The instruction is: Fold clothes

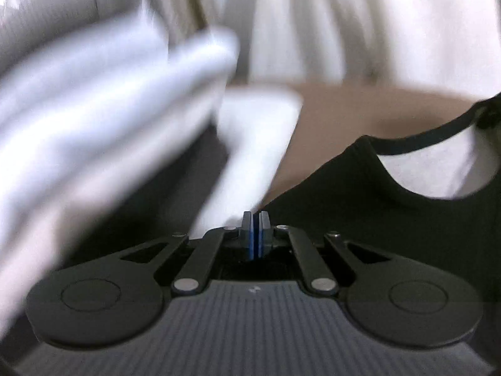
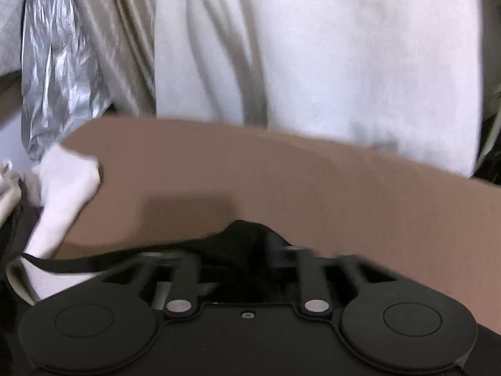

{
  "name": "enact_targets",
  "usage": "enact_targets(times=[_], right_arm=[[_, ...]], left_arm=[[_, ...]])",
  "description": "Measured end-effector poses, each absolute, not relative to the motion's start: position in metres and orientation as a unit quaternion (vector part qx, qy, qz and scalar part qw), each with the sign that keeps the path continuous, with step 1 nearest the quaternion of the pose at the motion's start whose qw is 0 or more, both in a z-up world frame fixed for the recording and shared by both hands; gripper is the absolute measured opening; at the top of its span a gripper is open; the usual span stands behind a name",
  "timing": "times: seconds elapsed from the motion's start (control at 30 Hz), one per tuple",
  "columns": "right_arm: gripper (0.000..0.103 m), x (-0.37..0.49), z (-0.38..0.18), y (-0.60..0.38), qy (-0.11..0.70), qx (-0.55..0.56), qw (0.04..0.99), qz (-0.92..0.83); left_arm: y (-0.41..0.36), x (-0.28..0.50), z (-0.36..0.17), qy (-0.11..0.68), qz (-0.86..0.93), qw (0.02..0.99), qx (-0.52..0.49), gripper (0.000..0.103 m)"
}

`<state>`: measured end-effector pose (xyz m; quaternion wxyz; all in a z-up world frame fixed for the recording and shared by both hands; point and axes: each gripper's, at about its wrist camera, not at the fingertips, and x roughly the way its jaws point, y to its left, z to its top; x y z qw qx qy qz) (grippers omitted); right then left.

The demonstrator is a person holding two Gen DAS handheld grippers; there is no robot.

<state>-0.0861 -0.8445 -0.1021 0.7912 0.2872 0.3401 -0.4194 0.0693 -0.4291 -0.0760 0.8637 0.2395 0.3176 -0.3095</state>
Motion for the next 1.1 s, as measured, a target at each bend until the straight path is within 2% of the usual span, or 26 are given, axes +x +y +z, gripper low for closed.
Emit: enact_targets(times=[0.07, 0.13, 0.2, 0.27, 0.3, 0.37, 0.47, 0.53, 0.57, 0.6, 0.67, 0.73, 0.9, 1.1], right_arm=[[0.062, -0.088, -0.109, -0.852, 0.372, 0.291, 0.781, -0.408], [0.063, -0.105, -0.103, -0.844, 0.359, 0.294, 0.795, -0.391], [0.066, -0.134, -0.090, -0.825, 0.331, 0.301, 0.816, -0.365], [0.070, -0.169, -0.080, -0.798, 0.312, 0.288, 0.834, -0.353], [0.077, -0.187, -0.075, -0.784, 0.304, 0.279, 0.841, -0.349], [0.080, -0.220, -0.069, -0.760, 0.299, 0.268, 0.847, -0.348], [0.080, -0.251, -0.064, -0.733, 0.293, 0.259, 0.851, -0.351], [0.080, -0.260, -0.063, -0.722, 0.290, 0.241, 0.852, -0.364], [0.080, -0.261, -0.062, -0.718, 0.292, 0.230, 0.852, -0.370], [0.080, -0.258, -0.062, -0.716, 0.300, 0.219, 0.852, -0.369], [0.080, -0.255, -0.062, -0.716, 0.303, 0.220, 0.849, -0.373], [0.079, -0.254, -0.064, -0.719, 0.296, 0.237, 0.846, -0.376], [0.078, -0.250, -0.070, -0.734, 0.236, 0.309, 0.842, -0.374], [0.078, -0.232, -0.066, -0.771, 0.199, 0.398, 0.838, -0.316]], left_arm=[[-0.434, 0.068, -0.091, 0.330, -0.300, 0.854, 0.267, 0.009], [-0.434, 0.059, -0.089, 0.304, -0.294, 0.861, 0.282, 0.017], [-0.432, 0.050, -0.081, 0.295, -0.296, 0.867, 0.272, 0.041], [-0.426, 0.042, -0.072, 0.290, -0.307, 0.871, 0.252, 0.055], [-0.420, 0.038, -0.068, 0.286, -0.317, 0.871, 0.243, 0.058], [-0.424, 0.024, -0.062, 0.277, -0.334, 0.866, 0.249, 0.060], [-0.444, 0.008, -0.064, 0.251, -0.308, 0.863, 0.311, 0.058], [-0.448, 0.004, -0.065, 0.252, -0.312, 0.857, 0.323, 0.051], [-0.448, 0.003, -0.065, 0.256, -0.319, 0.853, 0.324, 0.041], [-0.448, 0.004, -0.065, 0.265, -0.324, 0.850, 0.319, 0.037], [-0.448, 0.009, -0.064, 0.290, -0.334, 0.844, 0.302, 0.037], [-0.443, 0.012, -0.060, 0.307, -0.371, 0.834, 0.270, 0.042], [-0.431, 0.026, -0.055, 0.347, -0.481, 0.780, 0.201, 0.050], [-0.421, 0.023, -0.066, 0.387, -0.563, 0.706, 0.185, 0.057]])
